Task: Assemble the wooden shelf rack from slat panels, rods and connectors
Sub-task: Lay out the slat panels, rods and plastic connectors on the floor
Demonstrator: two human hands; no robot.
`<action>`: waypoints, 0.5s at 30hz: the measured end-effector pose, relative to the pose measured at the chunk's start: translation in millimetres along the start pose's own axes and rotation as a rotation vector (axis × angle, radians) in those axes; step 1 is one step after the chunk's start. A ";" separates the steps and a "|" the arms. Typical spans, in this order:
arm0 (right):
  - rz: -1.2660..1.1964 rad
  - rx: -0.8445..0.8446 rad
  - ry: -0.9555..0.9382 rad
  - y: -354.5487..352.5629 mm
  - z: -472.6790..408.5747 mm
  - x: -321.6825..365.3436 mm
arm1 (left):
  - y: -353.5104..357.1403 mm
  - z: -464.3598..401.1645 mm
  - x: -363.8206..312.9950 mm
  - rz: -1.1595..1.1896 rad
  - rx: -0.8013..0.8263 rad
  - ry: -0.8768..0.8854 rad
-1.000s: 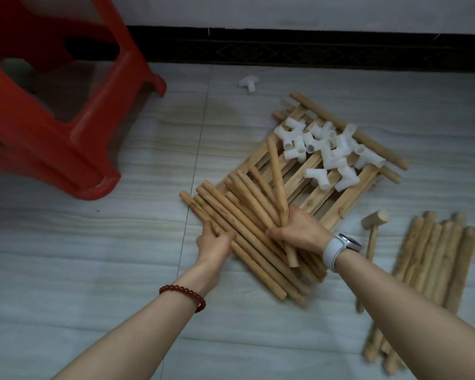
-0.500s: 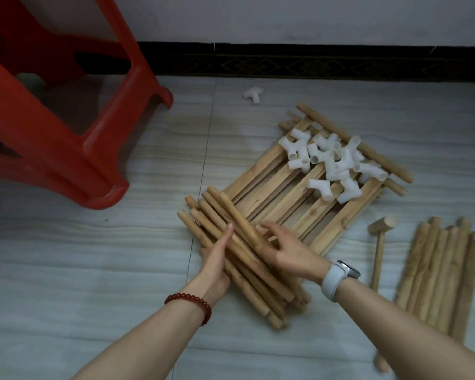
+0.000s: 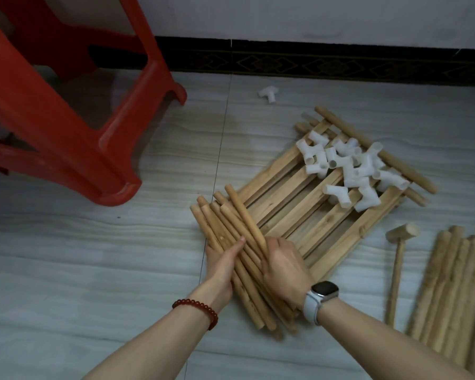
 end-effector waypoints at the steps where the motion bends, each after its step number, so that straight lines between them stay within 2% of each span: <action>1: -0.011 -0.026 -0.007 1.6 4.5 3.0 | 0.2 1.5 -1.0 0.012 0.002 0.000; 9: -0.102 -0.060 -0.168 5.0 23.0 33.8 | 6.0 12.0 -4.0 0.177 0.181 -0.104; 15: -0.238 0.047 -0.241 18.0 22.5 57.3 | -9.9 11.9 -14.9 0.142 0.195 -0.064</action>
Point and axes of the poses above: each hand's wrist, its own z-axis away from the middle knuckle, its own y-axis out of the palm, x = y × z, the point moved 7 cm from there along -z, towards the middle knuckle, and after that the axes turned 4 degrees about x, right-handed, at the moved point
